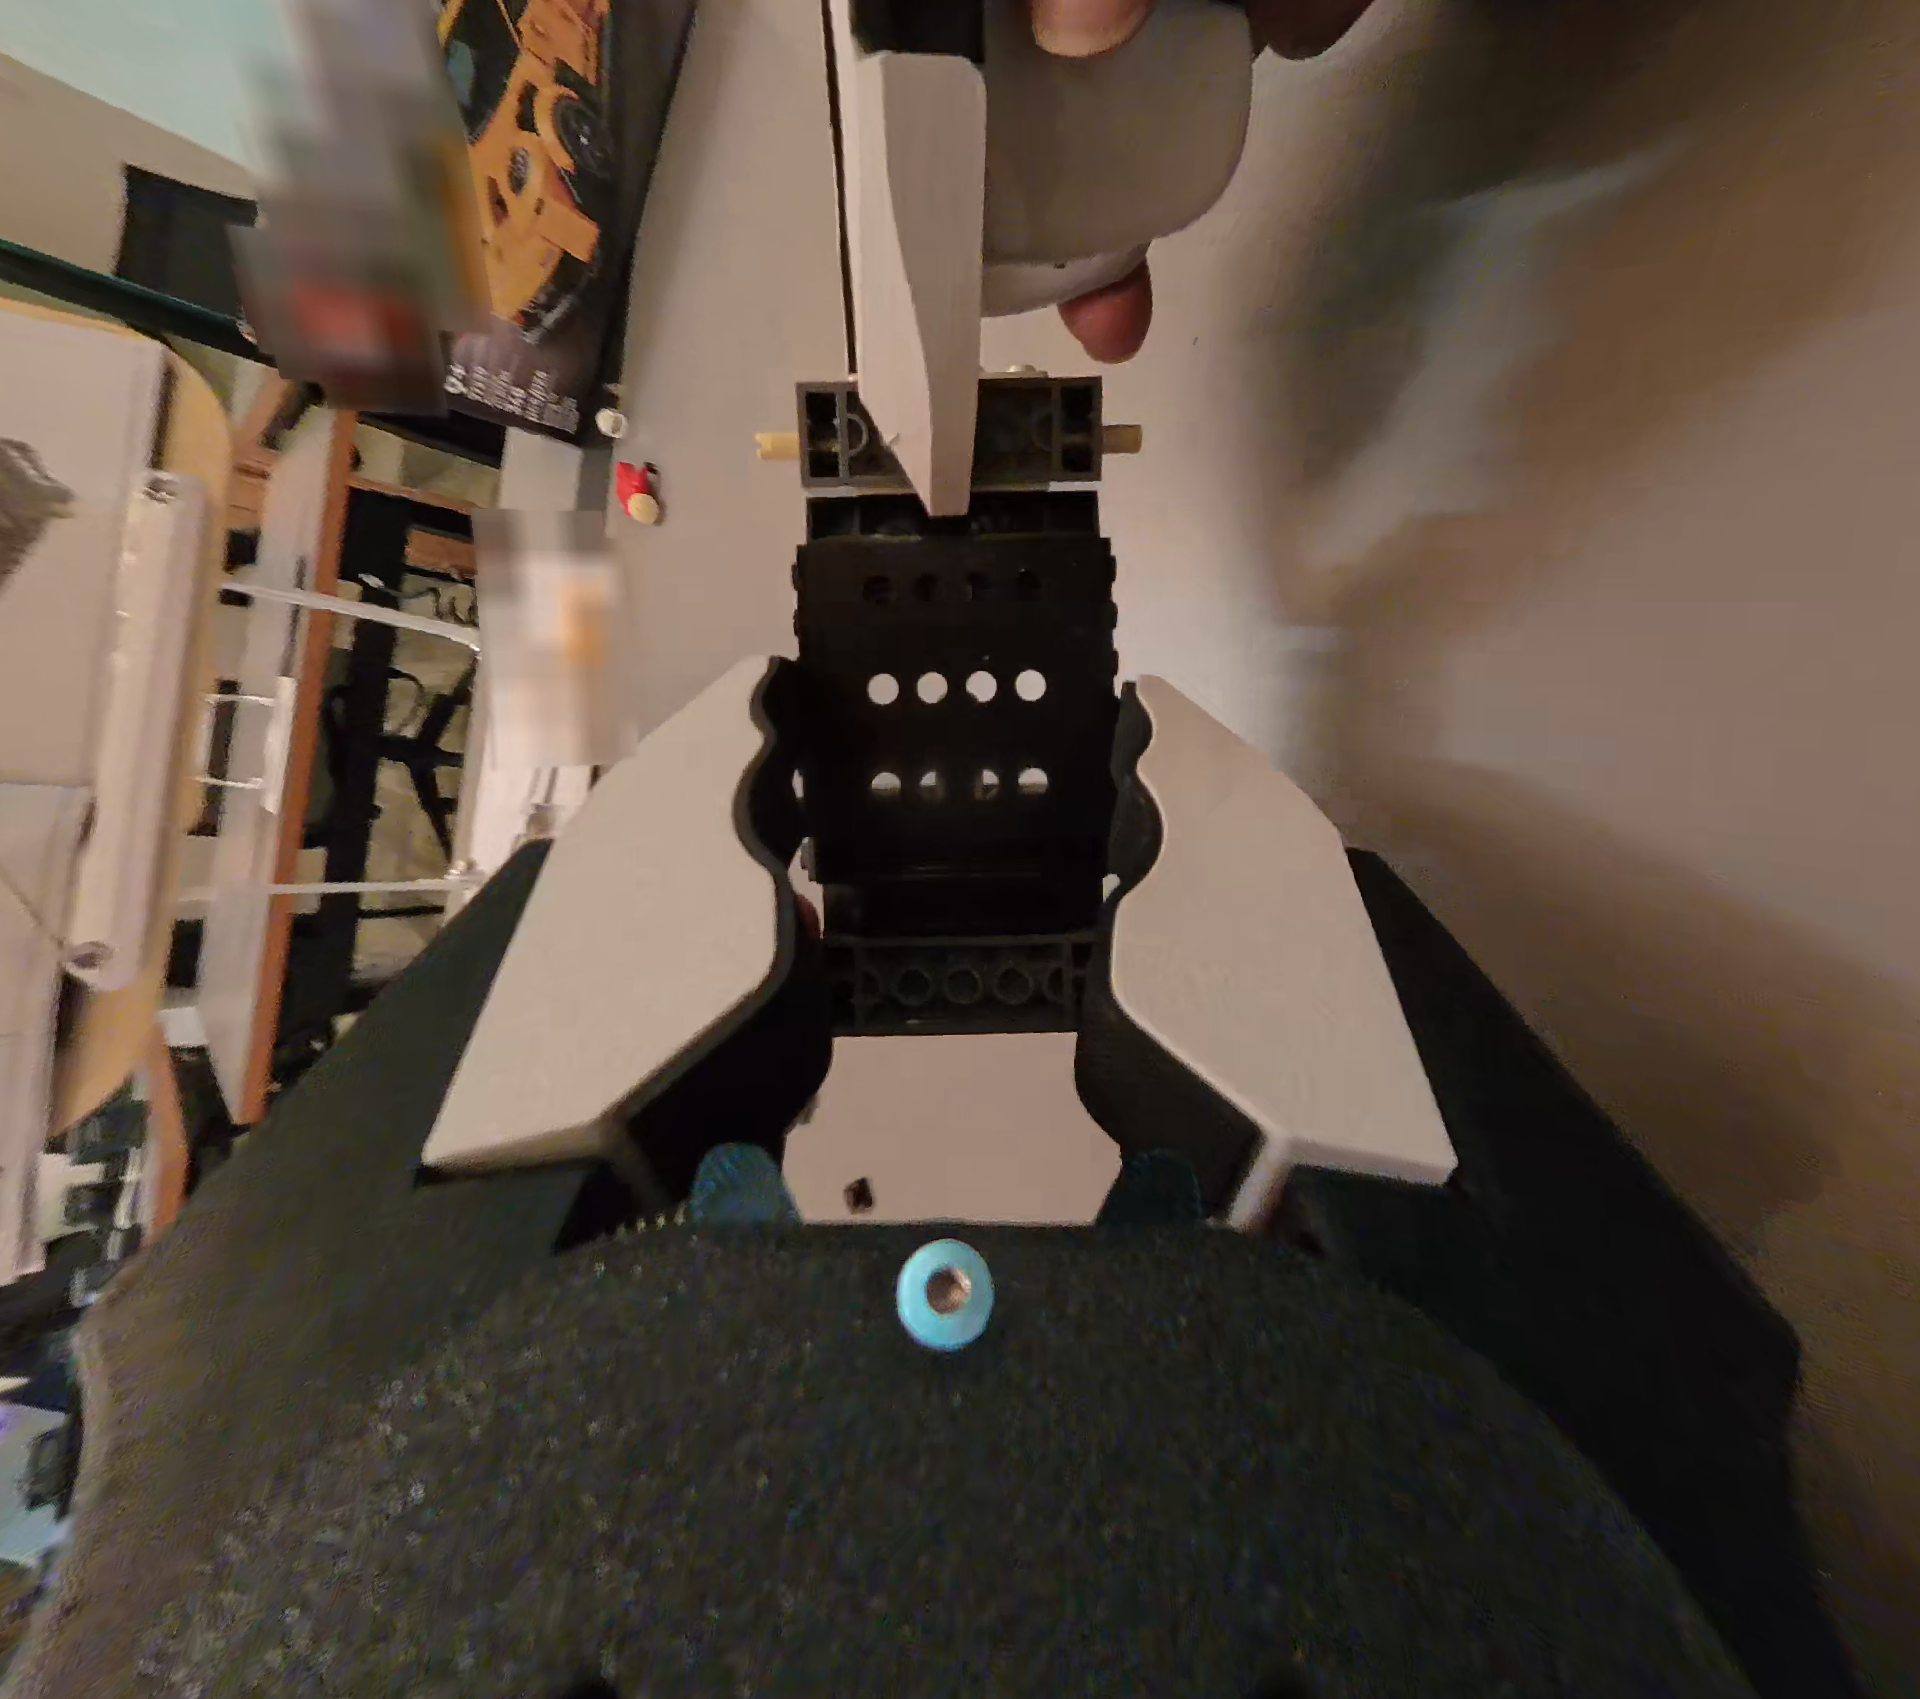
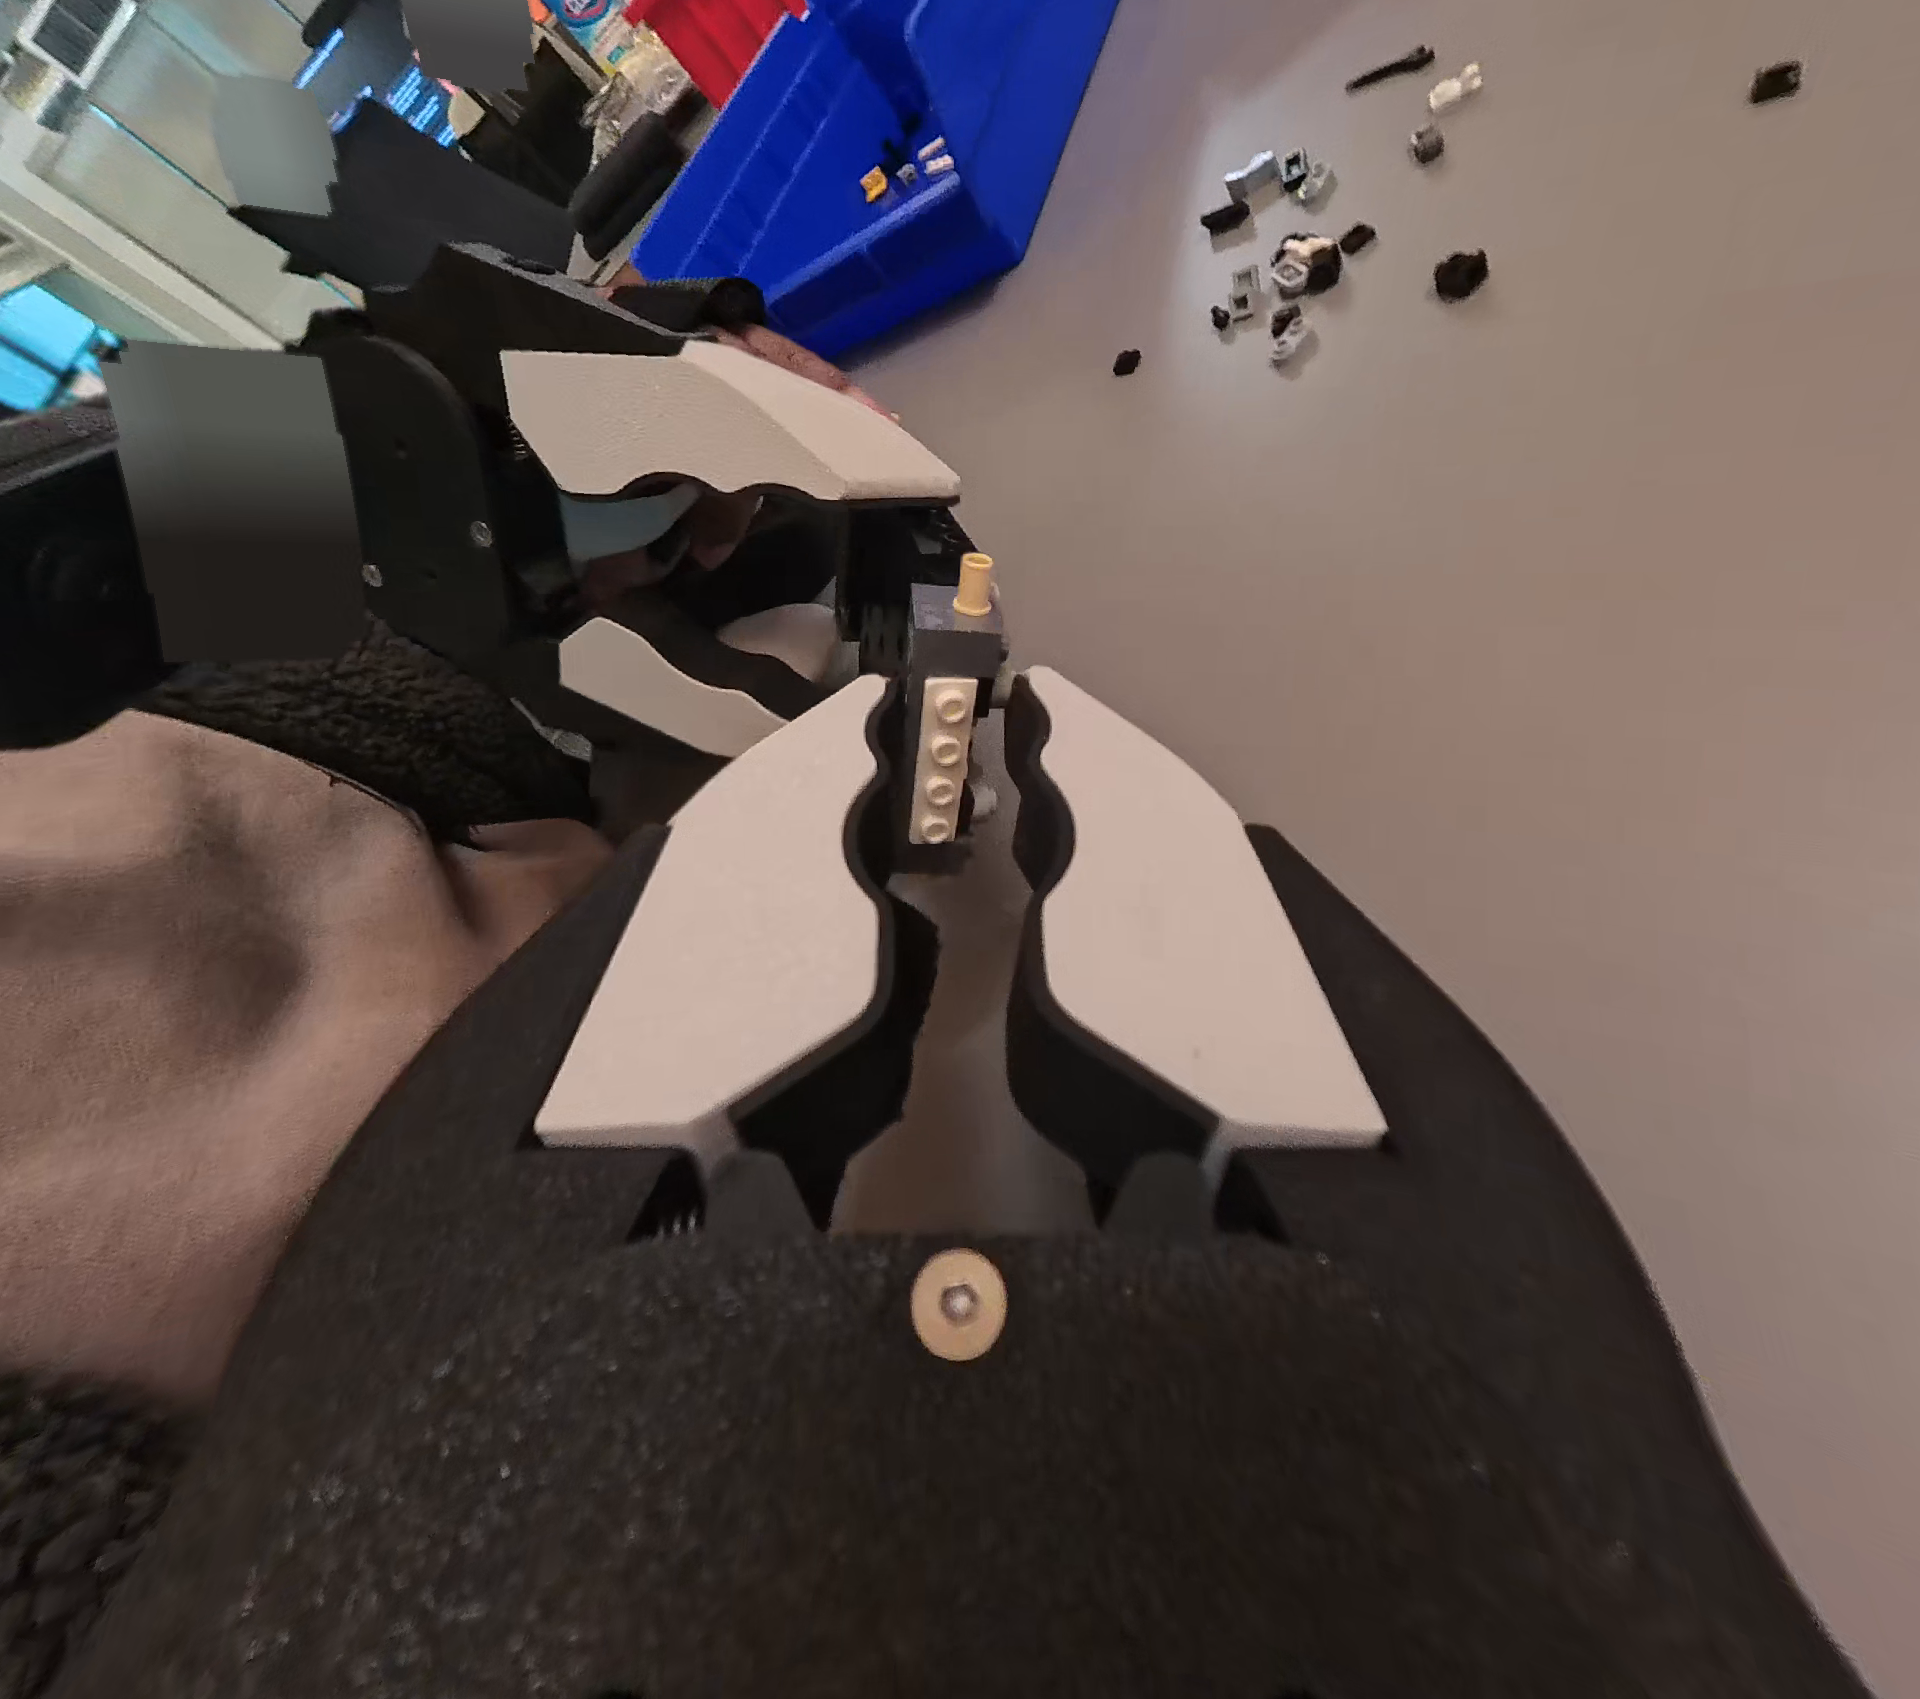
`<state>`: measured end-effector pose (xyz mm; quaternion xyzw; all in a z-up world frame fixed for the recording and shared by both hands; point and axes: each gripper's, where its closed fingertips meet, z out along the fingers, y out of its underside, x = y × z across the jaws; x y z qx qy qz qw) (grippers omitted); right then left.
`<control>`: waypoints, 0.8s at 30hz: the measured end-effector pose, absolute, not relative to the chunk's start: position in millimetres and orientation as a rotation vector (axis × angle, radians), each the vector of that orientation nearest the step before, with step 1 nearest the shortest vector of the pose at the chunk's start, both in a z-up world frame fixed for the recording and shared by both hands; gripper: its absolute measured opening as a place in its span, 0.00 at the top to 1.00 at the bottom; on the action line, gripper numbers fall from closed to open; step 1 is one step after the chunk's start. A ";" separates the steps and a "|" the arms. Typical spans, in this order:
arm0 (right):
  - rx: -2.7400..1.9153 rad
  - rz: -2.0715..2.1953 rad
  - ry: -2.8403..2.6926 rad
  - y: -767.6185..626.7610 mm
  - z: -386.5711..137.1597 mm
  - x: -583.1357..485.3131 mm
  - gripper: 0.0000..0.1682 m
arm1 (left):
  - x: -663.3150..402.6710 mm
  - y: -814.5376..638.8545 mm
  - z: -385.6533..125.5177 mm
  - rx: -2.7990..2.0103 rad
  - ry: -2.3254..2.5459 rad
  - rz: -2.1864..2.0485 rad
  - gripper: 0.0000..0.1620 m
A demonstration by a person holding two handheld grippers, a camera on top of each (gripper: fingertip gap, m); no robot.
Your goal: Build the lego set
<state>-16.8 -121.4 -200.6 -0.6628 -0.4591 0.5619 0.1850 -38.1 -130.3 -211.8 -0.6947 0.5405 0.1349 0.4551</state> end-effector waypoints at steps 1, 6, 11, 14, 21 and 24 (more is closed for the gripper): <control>-1.839 1.585 -1.309 -122.9 -198.3 -16.3 0.89 | -38.0 -131.1 -209.4 -1.685 1.342 0.341 0.64; -1.710 1.637 -1.374 -133.4 -187.5 -13.7 0.89 | -35.5 -139.3 -200.0 -1.586 1.367 0.325 0.64; -1.641 1.677 -1.418 -142.9 -179.2 -12.4 0.89 | -33.5 -146.0 -194.5 -1.517 1.372 0.323 0.64; -1.631 1.637 -1.436 -144.8 -179.7 -11.7 0.89 | -33.7 -147.7 -193.3 -1.492 1.383 0.359 0.64; -1.586 1.623 -1.421 -147.3 -173.8 -8.2 0.90 | -32.3 -149.2 -184.2 -1.396 1.421 0.459 0.65; -1.627 1.612 -1.395 -143.4 -178.4 -6.9 0.91 | -30.7 -148.5 -186.5 -1.379 1.436 0.449 0.65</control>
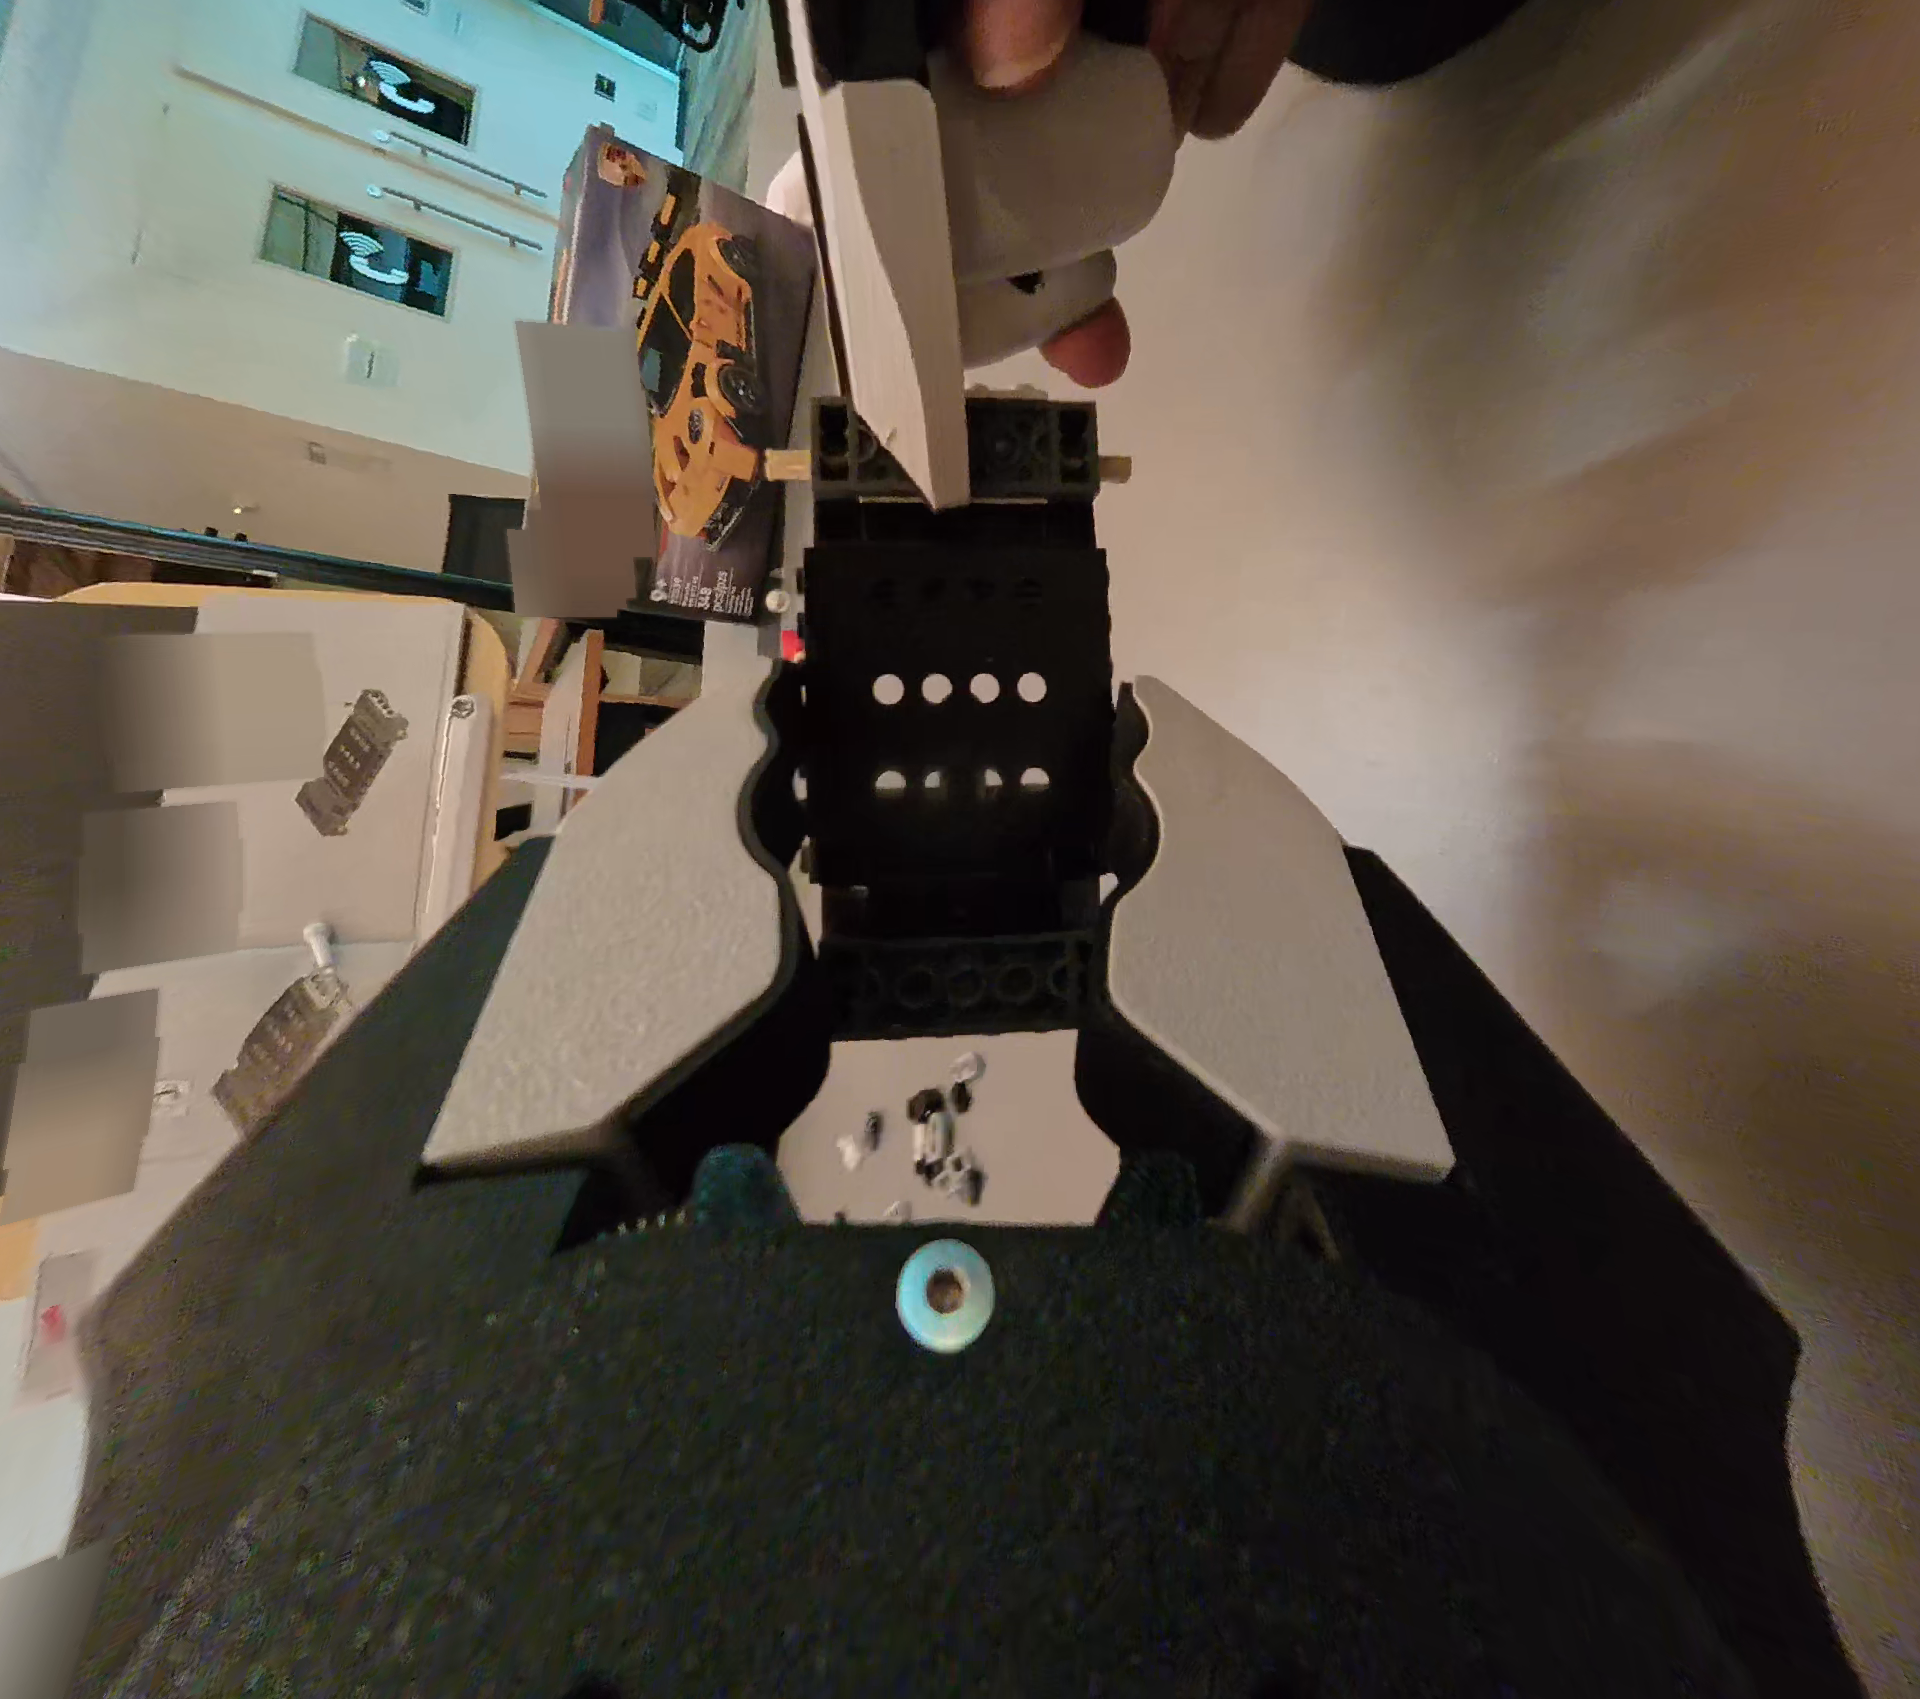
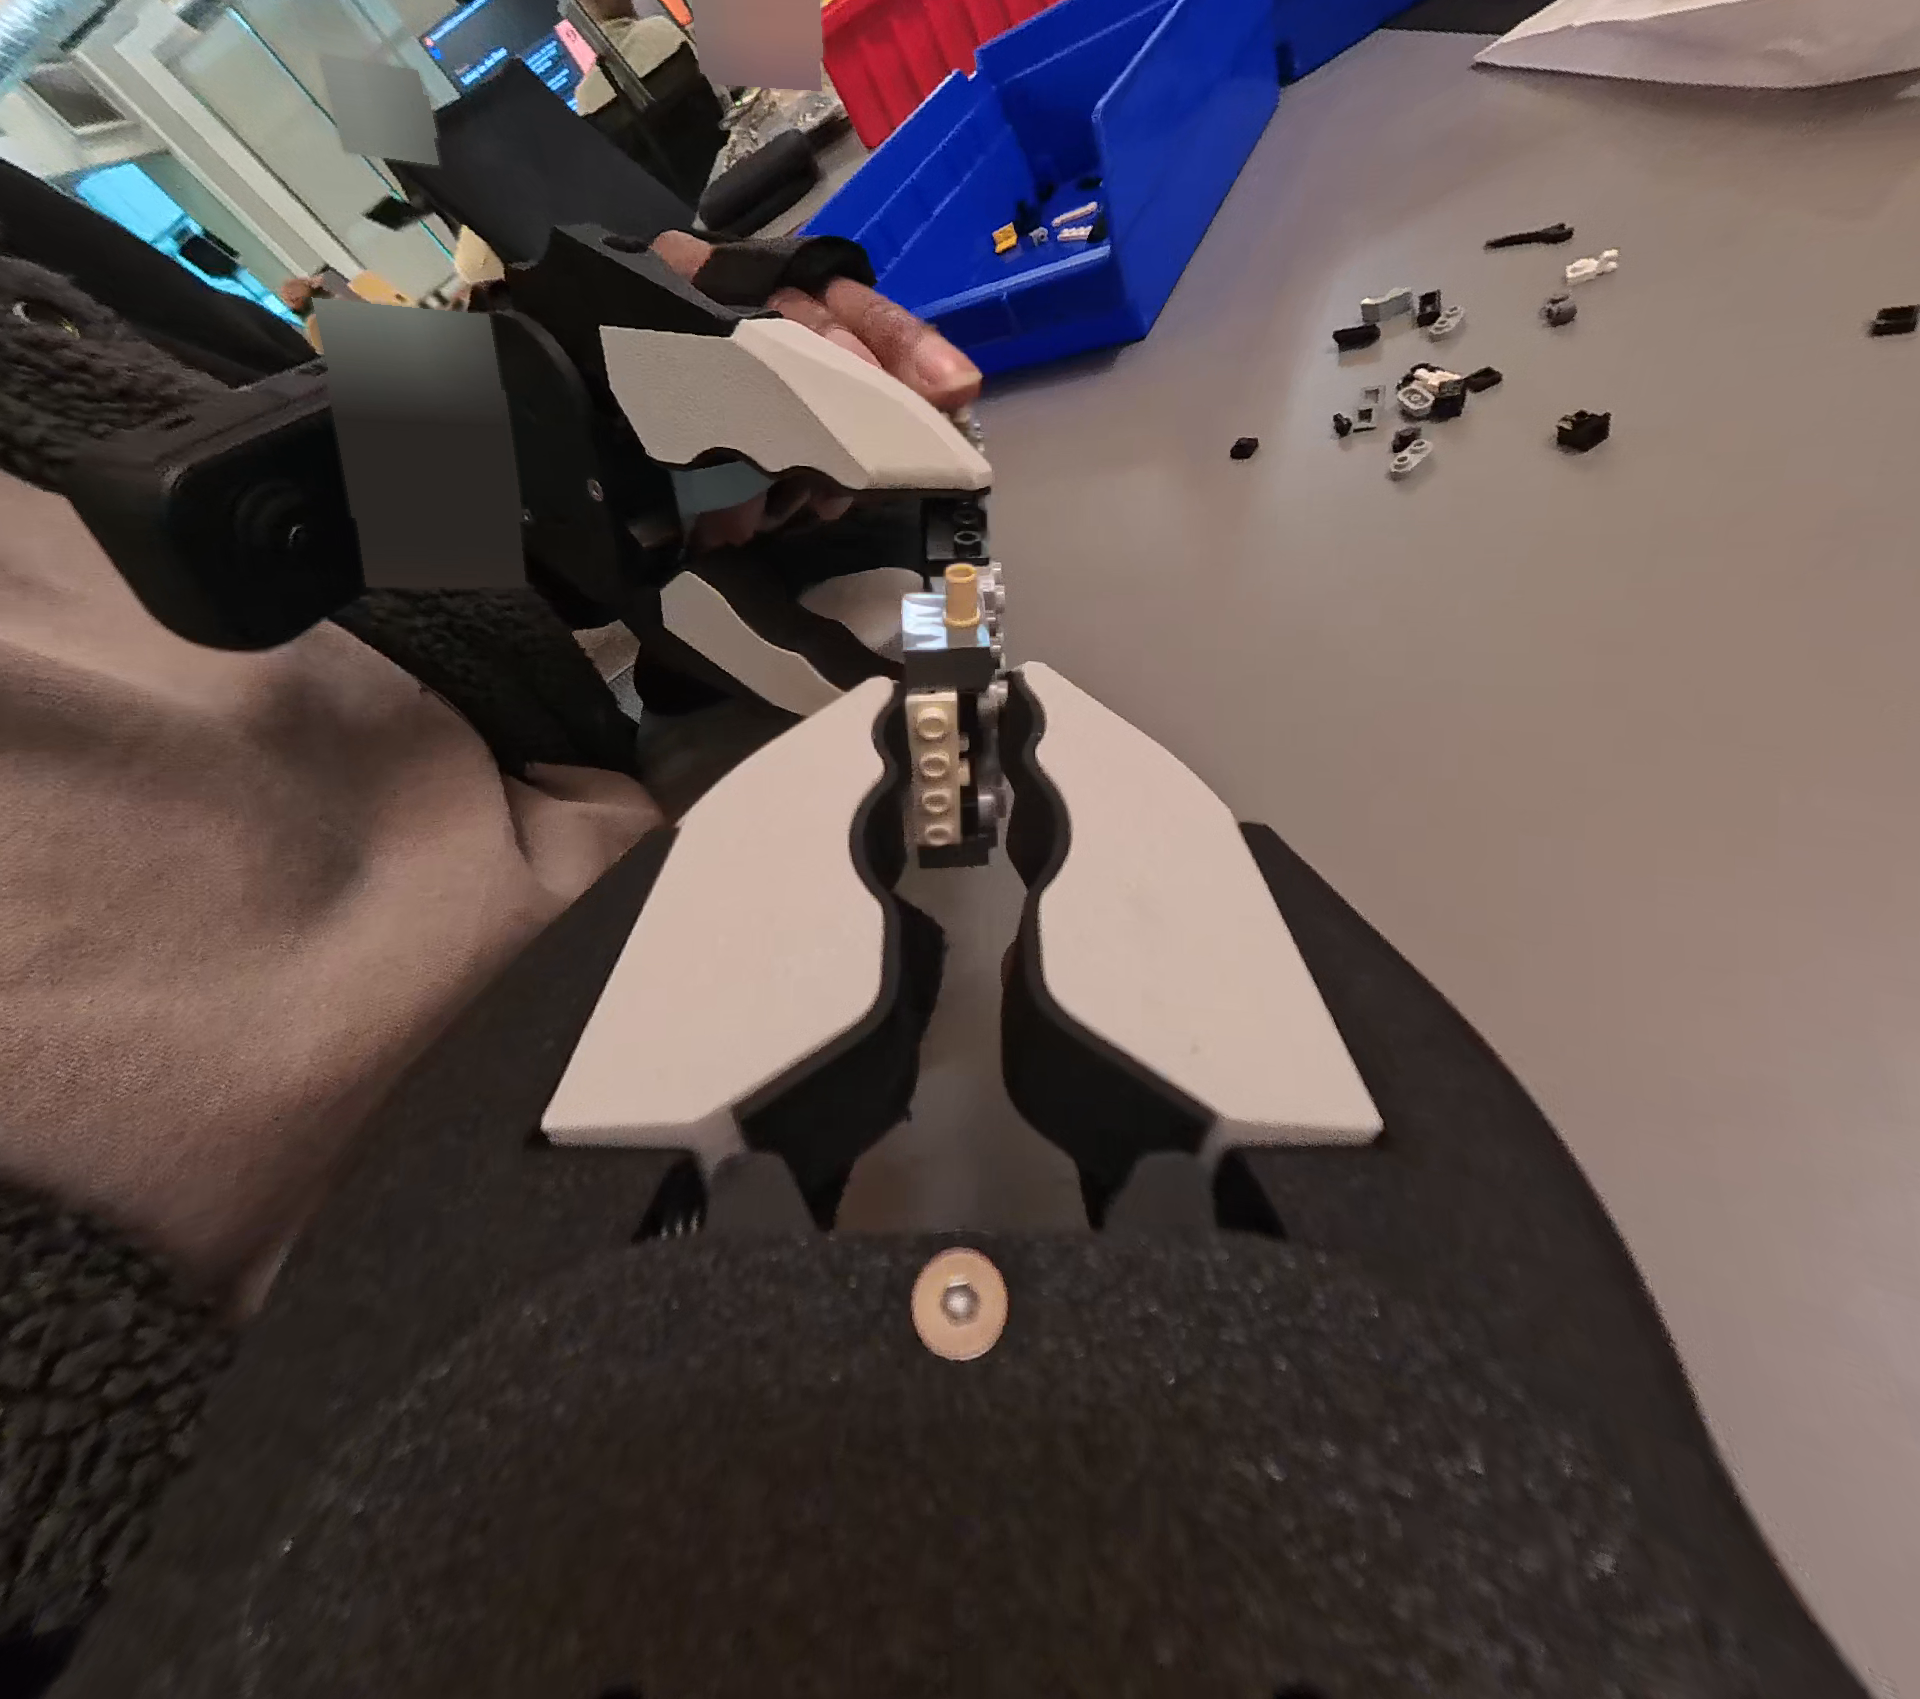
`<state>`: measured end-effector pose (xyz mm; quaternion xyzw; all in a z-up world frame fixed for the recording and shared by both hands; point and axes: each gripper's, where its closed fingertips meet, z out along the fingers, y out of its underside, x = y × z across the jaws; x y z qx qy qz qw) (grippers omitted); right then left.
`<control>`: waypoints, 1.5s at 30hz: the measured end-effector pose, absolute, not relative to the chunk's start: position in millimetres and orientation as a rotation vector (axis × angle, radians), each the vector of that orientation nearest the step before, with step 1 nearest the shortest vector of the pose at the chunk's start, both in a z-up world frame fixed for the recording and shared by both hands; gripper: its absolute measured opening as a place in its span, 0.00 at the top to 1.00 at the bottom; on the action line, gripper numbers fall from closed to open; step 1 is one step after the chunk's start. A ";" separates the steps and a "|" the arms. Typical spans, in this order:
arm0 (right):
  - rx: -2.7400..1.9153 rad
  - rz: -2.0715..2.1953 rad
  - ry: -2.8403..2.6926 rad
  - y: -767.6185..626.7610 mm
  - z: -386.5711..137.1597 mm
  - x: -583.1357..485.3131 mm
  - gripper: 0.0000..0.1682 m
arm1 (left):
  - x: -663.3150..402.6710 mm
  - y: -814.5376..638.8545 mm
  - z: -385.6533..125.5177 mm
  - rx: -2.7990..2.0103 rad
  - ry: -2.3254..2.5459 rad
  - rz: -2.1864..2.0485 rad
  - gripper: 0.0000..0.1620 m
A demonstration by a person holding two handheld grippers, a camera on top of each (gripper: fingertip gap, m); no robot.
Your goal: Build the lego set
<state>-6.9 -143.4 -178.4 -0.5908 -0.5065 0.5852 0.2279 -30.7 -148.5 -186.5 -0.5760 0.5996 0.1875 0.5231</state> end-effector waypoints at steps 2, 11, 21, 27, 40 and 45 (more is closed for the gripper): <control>-1.628 1.589 -1.424 -144.2 -180.6 -3.6 0.91 | -27.0 -153.7 -185.7 -1.399 1.412 0.364 0.66; -1.167 1.062 -1.815 -164.7 -183.6 4.0 0.91 | -24.8 -176.3 -169.3 -1.827 1.199 -0.649 0.66; -0.980 0.745 -1.917 -165.0 -181.6 -2.1 0.91 | -17.5 -173.4 -196.9 -1.747 1.412 -0.299 0.94; -0.952 0.703 -1.918 -167.3 -186.6 -0.4 0.90 | -16.6 -175.2 -201.6 -1.708 1.437 -0.192 0.94; -0.924 0.729 -2.046 -195.7 -187.0 1.7 0.90 | -12.2 -201.5 -202.2 -1.642 1.495 -0.394 0.94; -0.984 0.690 -2.076 -188.9 -193.2 -1.8 0.90 | -14.4 -198.5 -207.5 -1.682 1.369 -0.533 0.90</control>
